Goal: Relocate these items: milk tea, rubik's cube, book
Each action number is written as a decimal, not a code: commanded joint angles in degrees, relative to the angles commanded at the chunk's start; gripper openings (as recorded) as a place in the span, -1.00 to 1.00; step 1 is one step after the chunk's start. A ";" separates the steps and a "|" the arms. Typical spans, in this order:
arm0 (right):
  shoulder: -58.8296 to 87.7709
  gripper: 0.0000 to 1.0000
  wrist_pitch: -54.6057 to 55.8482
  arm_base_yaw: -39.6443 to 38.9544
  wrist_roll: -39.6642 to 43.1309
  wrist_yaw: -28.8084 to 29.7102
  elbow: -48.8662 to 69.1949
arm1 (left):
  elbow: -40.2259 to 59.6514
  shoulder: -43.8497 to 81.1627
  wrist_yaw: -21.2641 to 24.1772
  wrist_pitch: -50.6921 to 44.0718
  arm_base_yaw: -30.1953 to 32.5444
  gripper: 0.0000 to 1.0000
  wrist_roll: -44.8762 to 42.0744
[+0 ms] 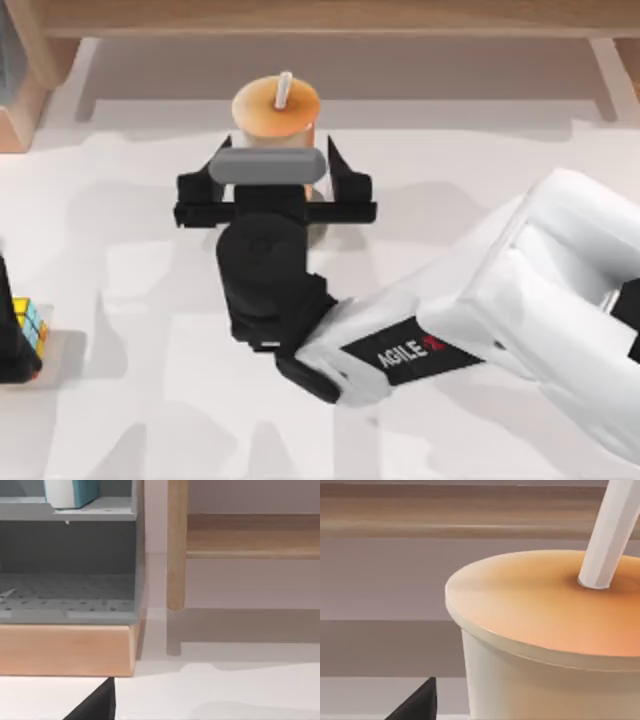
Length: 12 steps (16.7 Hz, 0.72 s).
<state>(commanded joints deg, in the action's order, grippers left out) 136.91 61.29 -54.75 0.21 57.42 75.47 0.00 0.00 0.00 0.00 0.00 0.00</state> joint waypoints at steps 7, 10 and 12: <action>-7.54 1.00 -5.47 -1.47 -0.13 1.40 -2.00 | 0.00 0.00 0.00 0.00 0.00 1.00 0.00; -9.33 1.00 -6.96 -2.16 -0.20 2.05 -2.57 | 0.00 0.00 0.00 0.00 0.00 1.00 0.00; -9.15 1.00 -6.77 -1.83 -0.20 1.96 -2.30 | 0.00 0.00 0.00 0.00 0.00 1.00 0.00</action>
<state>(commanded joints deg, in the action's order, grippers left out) 127.76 54.52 -56.58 0.01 59.38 73.18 0.00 0.00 0.00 0.00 0.00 0.00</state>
